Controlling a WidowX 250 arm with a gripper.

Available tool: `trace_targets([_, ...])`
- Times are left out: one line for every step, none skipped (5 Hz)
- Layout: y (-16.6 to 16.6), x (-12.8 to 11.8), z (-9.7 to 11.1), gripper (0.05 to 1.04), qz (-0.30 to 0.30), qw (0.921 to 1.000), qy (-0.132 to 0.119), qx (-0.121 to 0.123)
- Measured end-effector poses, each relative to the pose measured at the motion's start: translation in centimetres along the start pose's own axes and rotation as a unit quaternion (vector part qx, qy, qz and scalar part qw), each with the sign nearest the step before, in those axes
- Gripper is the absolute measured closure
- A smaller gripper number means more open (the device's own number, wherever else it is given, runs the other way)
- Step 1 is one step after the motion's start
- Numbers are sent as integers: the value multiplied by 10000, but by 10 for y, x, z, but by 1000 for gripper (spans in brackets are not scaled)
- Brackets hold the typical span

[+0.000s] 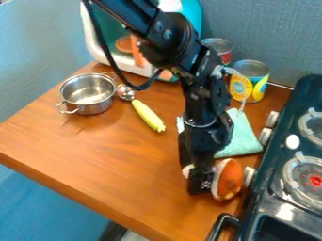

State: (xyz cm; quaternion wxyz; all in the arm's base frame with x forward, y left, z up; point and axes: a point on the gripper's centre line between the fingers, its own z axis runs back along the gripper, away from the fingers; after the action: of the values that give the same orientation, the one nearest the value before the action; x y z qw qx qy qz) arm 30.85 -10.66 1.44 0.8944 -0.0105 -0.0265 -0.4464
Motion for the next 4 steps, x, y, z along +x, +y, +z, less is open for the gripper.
trace_targets([3,2,-1,373,377,9993,-7,72])
trace_targets([1,3,0,574,490,9985,-194,123])
trace_targets([-7,-4,1,666,613,9979,-230,12])
trace_targets([-21,-12,22,702,754,9955,-567,-45])
